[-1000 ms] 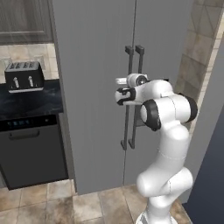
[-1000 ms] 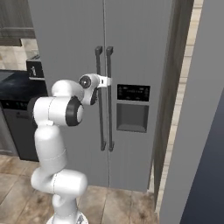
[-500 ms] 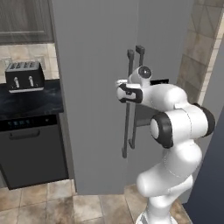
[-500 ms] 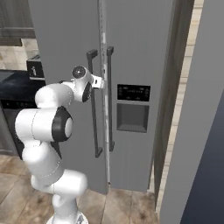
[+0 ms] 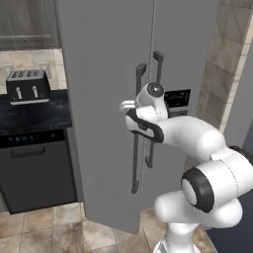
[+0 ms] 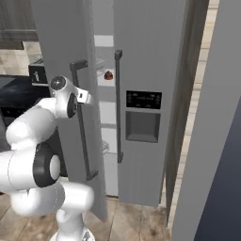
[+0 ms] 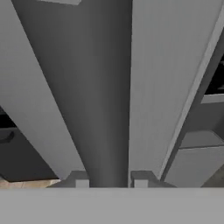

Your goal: Take the cupcake and cake from the fridge and place them on the empty tray on the dining counter.

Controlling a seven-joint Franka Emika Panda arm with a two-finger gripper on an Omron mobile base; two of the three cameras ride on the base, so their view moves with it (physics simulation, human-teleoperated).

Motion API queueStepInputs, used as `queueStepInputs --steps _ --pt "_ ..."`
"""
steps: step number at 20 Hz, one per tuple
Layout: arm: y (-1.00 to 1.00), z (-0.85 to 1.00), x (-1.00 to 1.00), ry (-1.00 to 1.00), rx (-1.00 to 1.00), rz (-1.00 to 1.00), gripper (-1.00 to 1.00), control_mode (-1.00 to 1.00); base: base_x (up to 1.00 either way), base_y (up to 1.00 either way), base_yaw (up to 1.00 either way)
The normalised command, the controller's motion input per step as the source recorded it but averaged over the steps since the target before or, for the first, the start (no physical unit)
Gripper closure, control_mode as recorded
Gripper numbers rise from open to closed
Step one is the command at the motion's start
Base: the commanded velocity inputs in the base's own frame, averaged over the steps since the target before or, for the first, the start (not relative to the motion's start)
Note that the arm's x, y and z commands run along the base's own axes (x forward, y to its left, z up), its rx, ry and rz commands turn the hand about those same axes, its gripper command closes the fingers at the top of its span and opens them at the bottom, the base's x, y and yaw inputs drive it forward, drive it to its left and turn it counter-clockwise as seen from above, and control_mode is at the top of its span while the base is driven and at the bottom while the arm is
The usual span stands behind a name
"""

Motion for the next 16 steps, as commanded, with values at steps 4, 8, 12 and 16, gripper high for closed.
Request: queueStepInputs --steps 4,8,12,16 --pt "0.99 -0.12 -1.00 0.05 -0.02 0.00 1.00 -1.00 0.00 0.00 0.00" --pt "0.97 0.00 -1.00 0.01 -0.05 0.00 1.00 -1.00 0.00 0.00 0.00" --pt "0.77 0.00 -1.00 0.00 -0.07 0.01 -1.00 -1.00 0.00 0.00 0.00" --pt "0.29 0.06 -1.00 0.00 -0.04 0.10 -1.00 -1.00 0.00 0.00 0.00"
